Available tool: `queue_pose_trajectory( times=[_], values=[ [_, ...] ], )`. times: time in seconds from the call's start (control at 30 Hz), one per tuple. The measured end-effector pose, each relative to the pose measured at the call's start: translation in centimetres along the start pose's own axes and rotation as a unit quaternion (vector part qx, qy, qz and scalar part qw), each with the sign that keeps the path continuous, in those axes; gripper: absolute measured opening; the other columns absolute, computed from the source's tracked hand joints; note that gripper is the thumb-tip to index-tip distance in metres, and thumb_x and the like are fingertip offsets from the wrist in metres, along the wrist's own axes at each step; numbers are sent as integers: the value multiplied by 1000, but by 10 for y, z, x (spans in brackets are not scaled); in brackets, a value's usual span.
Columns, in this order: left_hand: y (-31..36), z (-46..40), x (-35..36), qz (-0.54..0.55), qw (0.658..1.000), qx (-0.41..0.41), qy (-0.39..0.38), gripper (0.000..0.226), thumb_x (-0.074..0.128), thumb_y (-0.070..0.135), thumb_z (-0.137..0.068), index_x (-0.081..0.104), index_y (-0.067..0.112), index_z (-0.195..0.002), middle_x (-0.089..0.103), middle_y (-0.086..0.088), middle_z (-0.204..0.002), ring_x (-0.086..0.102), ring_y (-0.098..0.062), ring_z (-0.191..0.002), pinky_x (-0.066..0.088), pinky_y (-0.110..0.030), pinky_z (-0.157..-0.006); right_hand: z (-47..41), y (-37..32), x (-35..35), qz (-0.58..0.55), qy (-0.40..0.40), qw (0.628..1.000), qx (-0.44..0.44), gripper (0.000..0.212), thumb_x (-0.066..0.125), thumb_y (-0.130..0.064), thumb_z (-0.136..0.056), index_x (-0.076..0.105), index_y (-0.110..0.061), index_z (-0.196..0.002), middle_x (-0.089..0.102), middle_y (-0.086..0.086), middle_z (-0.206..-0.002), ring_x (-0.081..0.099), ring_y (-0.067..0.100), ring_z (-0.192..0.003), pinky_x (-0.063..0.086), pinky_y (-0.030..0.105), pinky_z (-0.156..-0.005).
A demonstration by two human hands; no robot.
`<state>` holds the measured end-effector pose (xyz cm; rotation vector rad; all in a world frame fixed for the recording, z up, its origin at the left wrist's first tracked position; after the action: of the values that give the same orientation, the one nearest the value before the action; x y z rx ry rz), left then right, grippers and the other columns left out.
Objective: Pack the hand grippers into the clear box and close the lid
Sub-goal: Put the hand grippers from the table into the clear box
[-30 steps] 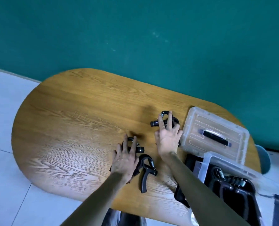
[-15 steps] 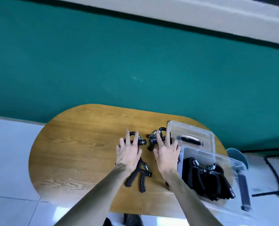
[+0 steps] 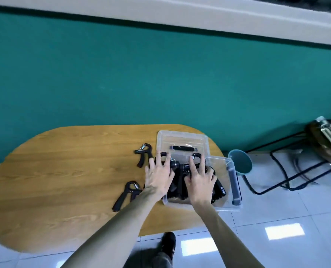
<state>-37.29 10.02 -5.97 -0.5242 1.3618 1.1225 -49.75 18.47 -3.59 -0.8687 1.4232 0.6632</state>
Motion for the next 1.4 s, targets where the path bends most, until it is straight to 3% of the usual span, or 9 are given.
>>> queue_pose_trajectory(
  times=[0.17,0.37,0.63,1.1,1.2,1.3,1.4],
  values=[
    [67,-9,40,-22,999,21,-38,68,42,37,-105,6,25,-162,1,-19,-168,24,-42,-143,32,-53,-113,0,88,22,3,-44,998,40,73,74,-17,-74,50,-28,-142,33,13,-158,53,41,-97,44,51,-81],
    [99,-27,79,-53,997,-16,-61,69,44,39,-105,9,23,-162,5,-22,-167,40,-36,-128,42,-46,-103,-17,142,50,-13,-70,996,48,72,67,-15,-80,43,-30,-146,24,12,-162,49,39,-109,39,53,-92],
    [101,-62,118,-64,993,-67,-79,68,46,36,-103,13,24,-161,1,-21,-167,42,-35,-124,43,-45,-98,-53,153,105,-42,-108,993,-1,70,73,-17,-75,51,-26,-141,37,14,-156,51,39,-93,43,50,-82],
    [95,-70,151,-73,988,-110,-81,67,42,29,-105,6,25,-162,-1,-24,-167,41,-33,-121,38,-45,-96,-57,154,144,-66,-128,989,-41,69,71,-19,-83,45,-24,-146,29,15,-159,48,37,-93,44,48,-78],
    [95,-69,149,-69,989,-106,-79,64,37,35,-108,6,25,-162,-4,-24,-167,41,-34,-124,39,-46,-97,-58,152,144,-55,-144,987,-37,66,66,-26,-87,41,-24,-148,26,15,-161,50,42,-106,45,53,-85],
    [93,-64,143,-56,991,-95,-80,62,30,43,-108,5,27,-162,-10,-21,-167,35,-36,-135,37,-49,-103,-57,146,139,-34,-162,986,-34,62,53,-38,-95,30,-32,-153,16,11,-164,37,45,-133,37,58,-100],
    [90,-57,129,-53,993,-69,-75,60,24,45,-108,6,27,-162,0,-17,-169,29,-35,-144,32,-49,-111,-58,137,122,-26,-134,990,-29,57,50,-39,-96,34,-32,-151,27,13,-161,39,42,-133,38,56,-101]
  ],
)
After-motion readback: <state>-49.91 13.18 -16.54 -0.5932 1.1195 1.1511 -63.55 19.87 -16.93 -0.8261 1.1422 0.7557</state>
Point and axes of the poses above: each hand's wrist, its own z-axis away from the middle knuckle, its own x-axis out of the palm, y = z × x, the point moved 8 cm from there along -z, towards the middle knuckle
